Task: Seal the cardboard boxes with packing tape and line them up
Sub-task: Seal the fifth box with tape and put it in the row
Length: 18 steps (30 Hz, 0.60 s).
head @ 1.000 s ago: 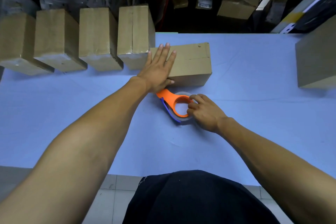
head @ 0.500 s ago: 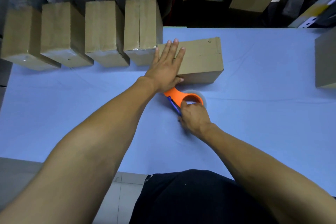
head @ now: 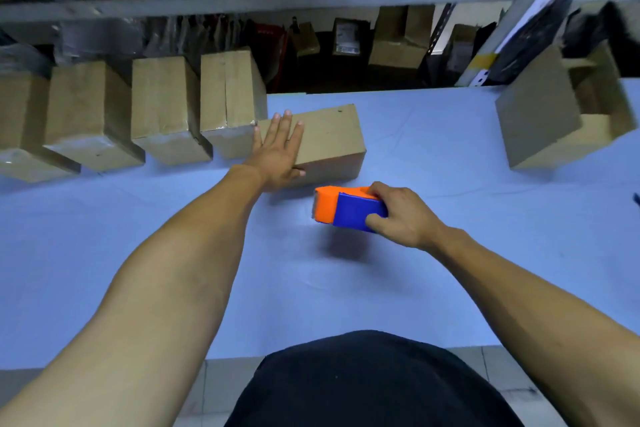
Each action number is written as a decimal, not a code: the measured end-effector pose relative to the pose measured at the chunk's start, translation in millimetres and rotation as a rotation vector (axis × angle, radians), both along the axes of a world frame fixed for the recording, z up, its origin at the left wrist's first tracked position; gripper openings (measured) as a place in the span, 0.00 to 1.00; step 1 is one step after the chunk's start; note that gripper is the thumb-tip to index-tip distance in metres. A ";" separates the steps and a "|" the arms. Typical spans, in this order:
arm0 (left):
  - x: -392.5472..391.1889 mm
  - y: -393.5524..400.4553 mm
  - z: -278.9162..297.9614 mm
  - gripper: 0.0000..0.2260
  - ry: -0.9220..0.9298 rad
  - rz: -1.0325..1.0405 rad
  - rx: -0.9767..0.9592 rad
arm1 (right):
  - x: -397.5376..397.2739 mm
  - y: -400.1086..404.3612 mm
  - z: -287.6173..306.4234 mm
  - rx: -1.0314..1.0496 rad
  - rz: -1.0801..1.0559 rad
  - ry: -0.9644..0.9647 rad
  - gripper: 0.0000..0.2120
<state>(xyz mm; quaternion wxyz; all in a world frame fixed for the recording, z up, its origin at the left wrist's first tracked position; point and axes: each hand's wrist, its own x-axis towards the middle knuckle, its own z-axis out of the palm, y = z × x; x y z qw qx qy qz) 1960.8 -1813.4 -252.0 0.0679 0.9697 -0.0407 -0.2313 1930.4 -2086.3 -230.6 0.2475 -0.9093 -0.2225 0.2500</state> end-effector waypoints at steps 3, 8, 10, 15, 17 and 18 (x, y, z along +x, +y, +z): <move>-12.0 -3.0 1.8 0.42 0.005 -0.020 0.014 | 4.5 -8.2 16.1 0.080 -0.168 -0.073 0.13; -34.8 -10.5 4.9 0.41 0.017 0.002 -0.013 | 16.3 -9.3 37.7 0.142 -0.265 -0.206 0.13; -41.1 -14.0 7.0 0.39 0.006 0.011 -0.032 | 15.0 -8.8 40.8 0.116 -0.207 -0.243 0.14; -45.9 -21.5 9.0 0.37 -0.018 -0.006 -0.029 | 14.2 -10.6 45.6 0.151 -0.143 -0.396 0.13; -50.2 -24.5 10.2 0.37 -0.019 -0.048 -0.037 | 16.8 -6.6 48.3 0.159 -0.090 -0.477 0.13; -54.4 -26.4 10.4 0.37 -0.026 -0.071 -0.043 | 17.8 -3.7 48.6 0.149 -0.059 -0.504 0.13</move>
